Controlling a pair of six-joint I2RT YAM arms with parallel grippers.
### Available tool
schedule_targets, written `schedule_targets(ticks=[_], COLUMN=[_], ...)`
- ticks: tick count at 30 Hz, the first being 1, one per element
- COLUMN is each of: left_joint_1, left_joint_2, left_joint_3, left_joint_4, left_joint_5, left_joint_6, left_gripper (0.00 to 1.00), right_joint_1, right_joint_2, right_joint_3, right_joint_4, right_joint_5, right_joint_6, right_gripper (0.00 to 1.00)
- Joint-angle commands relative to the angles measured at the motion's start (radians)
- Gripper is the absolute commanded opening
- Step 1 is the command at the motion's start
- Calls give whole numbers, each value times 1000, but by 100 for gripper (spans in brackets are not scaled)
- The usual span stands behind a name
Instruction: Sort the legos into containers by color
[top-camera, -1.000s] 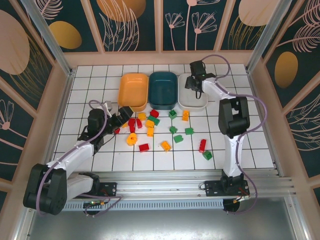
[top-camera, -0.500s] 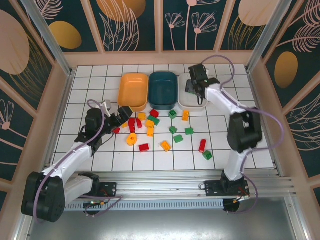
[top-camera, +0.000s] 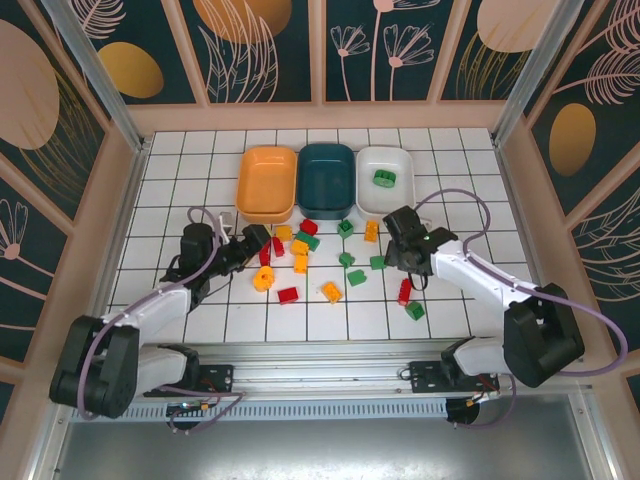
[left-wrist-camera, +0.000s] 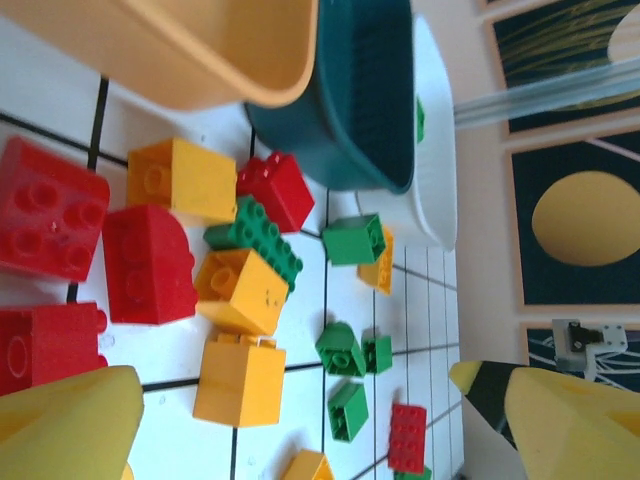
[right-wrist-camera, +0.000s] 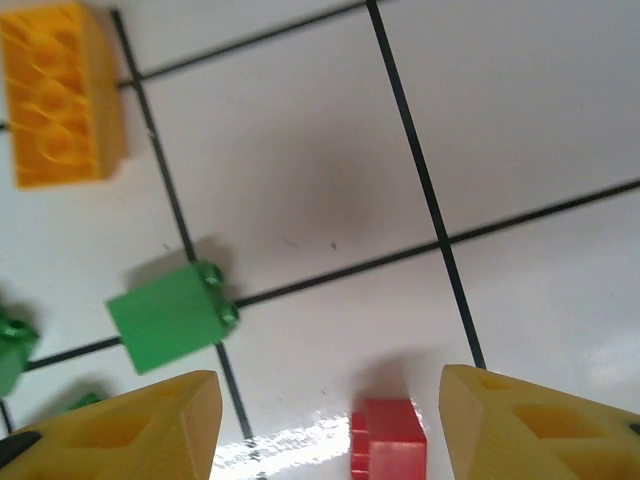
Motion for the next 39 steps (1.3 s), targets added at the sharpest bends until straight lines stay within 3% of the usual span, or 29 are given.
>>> schedule_targets(ticks=[1,9,17,23,32,39], left_joint_1=[-6,-13,-12,-13,-13,-13], left_joint_2=[12,-55,60,141,133,96], left_joint_3=[37,68,173,228,196,185], left_joint_4=[62,-35,-42,-17,18,-4], left_joint_5=[74,14,35,59,44,25], left_joint_6=[-13,29,52,48,25,33], left_gripper=[91,93,93,92,92,92], right_joint_1=[10,11,47,48,45,47], right_joint_2=[-6,-15,-10,11,34,-32], right_joint_3=[-42,-127,-161,-155,-156,-128], right_joint_4=[0,76,110,103,128,155], right_joint_5=[0,-83,-108,-41,14,8], right_joint_6=[79,117,162,165,114,91], right_gripper=[59,54,46,35,24,21])
